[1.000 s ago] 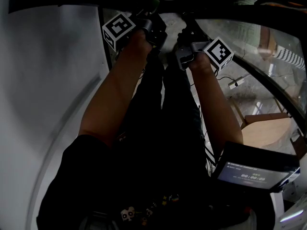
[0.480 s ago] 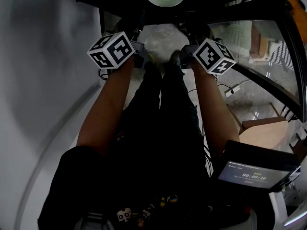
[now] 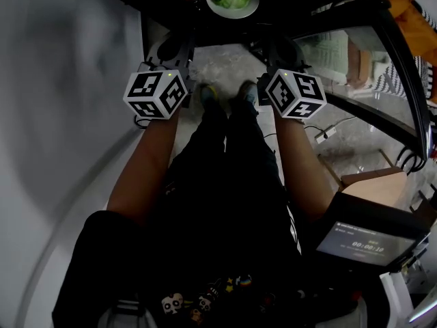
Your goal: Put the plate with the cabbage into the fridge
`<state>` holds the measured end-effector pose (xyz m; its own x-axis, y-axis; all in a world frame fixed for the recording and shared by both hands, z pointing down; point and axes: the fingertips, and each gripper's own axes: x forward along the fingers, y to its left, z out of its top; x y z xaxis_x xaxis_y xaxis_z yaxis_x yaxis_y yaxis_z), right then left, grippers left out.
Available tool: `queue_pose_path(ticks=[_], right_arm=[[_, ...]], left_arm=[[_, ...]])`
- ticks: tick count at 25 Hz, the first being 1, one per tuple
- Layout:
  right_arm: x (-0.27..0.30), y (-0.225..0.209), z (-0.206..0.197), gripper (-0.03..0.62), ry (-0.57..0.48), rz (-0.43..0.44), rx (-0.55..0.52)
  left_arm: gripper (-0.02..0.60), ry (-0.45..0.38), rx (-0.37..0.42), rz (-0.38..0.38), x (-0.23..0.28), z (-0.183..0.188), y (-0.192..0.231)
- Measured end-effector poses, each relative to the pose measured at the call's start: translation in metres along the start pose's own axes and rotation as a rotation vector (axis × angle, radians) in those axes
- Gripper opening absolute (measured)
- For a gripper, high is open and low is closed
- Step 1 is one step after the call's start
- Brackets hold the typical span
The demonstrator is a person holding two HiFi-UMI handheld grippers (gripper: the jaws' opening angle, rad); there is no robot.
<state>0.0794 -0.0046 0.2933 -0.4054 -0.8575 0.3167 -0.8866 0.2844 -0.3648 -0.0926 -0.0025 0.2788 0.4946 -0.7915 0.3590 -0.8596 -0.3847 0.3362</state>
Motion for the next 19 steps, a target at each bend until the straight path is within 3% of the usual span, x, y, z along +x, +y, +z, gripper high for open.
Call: queue_pose_path(ticks=[7,19], right_arm=[[-0.021,-0.010,-0.022,0.005,0.008,-0.042,-0.054],[-0.033,0.008,-0.012,0.005,-0.014,-0.046,-0.058]], left_arm=[[0.012,-0.006,0.048,-0.010,-0.020,-0.016,0.008],[0.012,-0.012,0.049,-0.037,-0.031,-0.006,0.000]])
